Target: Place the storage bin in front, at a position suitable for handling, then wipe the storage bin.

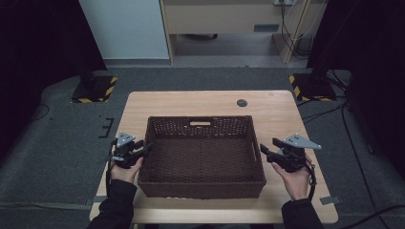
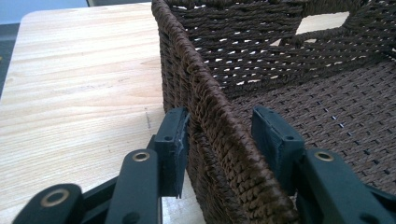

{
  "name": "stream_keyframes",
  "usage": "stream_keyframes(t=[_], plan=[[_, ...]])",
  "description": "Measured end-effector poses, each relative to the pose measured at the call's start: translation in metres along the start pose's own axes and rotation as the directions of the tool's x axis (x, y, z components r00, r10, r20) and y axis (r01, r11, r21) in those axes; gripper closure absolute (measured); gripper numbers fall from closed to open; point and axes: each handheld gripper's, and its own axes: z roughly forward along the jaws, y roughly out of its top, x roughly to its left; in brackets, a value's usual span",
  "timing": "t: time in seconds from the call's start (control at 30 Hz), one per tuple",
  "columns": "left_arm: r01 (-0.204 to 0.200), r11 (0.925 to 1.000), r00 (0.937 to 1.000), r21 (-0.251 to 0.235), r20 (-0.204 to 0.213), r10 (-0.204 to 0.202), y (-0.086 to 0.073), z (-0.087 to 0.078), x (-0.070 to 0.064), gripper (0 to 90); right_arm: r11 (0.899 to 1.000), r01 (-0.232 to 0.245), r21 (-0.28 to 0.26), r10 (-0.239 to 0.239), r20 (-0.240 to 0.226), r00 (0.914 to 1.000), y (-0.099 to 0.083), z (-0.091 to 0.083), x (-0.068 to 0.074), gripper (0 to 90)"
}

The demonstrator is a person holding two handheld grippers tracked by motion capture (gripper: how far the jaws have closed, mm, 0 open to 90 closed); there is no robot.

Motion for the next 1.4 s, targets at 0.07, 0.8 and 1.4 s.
stream_keyframes(t=[0.07, 0.8, 1.4], plan=[[0.006, 1.0000, 1.0000, 0.004, -0.003, -0.006, 0.000, 0.000, 0.001, 51.8, 1.000, -0.009, -0.007, 0.010, 0.028, 0.9996, -0.001, -0.005, -0.009, 38.6], [0.005, 0.9989, 1.0000, -0.047, -0.003, -0.005, -0.006, 0.002, 0.009, 29.2, 0.979, -0.043, 0.199, 0.008, 0.172, 0.9850, -0.051, -0.006, -0.064, 37.6], [0.008, 0.9999, 0.9986, 0.014, -0.053, -0.007, -0.002, 0.000, 0.003, 29.3, 0.952, -0.069, 0.298, 0.016, 0.177, 0.9840, -0.069, 0.000, -0.077, 59.5]])
